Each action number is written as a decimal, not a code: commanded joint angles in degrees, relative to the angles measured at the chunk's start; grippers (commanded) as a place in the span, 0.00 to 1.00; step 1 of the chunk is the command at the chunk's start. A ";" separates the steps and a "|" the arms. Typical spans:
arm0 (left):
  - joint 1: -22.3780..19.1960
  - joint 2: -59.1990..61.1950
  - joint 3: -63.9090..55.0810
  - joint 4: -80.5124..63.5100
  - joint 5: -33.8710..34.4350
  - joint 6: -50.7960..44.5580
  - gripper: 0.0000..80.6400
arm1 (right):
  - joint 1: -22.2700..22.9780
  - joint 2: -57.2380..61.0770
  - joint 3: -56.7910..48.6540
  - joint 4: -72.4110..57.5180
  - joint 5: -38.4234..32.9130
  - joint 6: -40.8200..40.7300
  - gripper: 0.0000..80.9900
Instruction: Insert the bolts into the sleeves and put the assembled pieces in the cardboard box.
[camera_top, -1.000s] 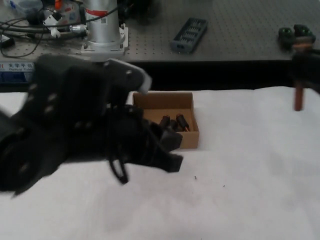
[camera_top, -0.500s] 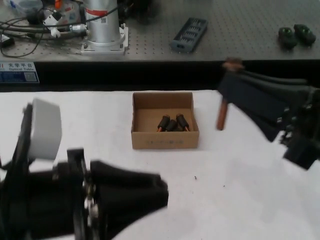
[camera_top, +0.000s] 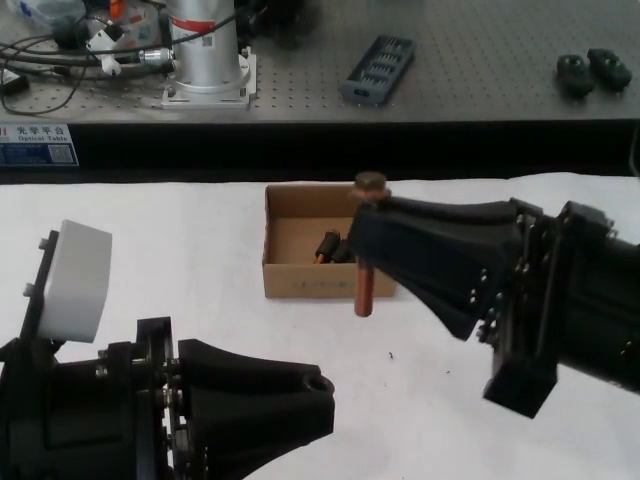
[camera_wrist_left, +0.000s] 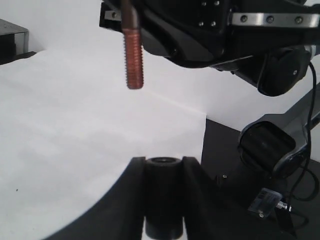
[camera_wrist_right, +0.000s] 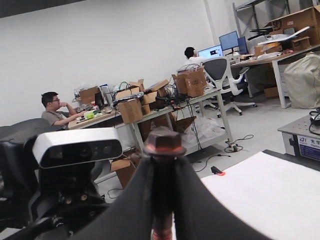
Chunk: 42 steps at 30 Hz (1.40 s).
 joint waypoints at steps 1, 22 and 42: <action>-0.07 -0.65 -0.13 -1.67 0.82 -0.18 0.01 | 0.19 0.19 -0.17 -0.39 -0.40 -0.74 0.04; -0.07 -0.53 -0.13 -4.14 4.60 7.09 0.01 | 2.08 3.57 -0.27 -13.22 -6.93 3.89 0.04; -0.07 -0.32 -0.13 -8.68 3.27 7.50 0.01 | 6.57 3.42 -0.19 -9.23 -3.76 -3.15 0.04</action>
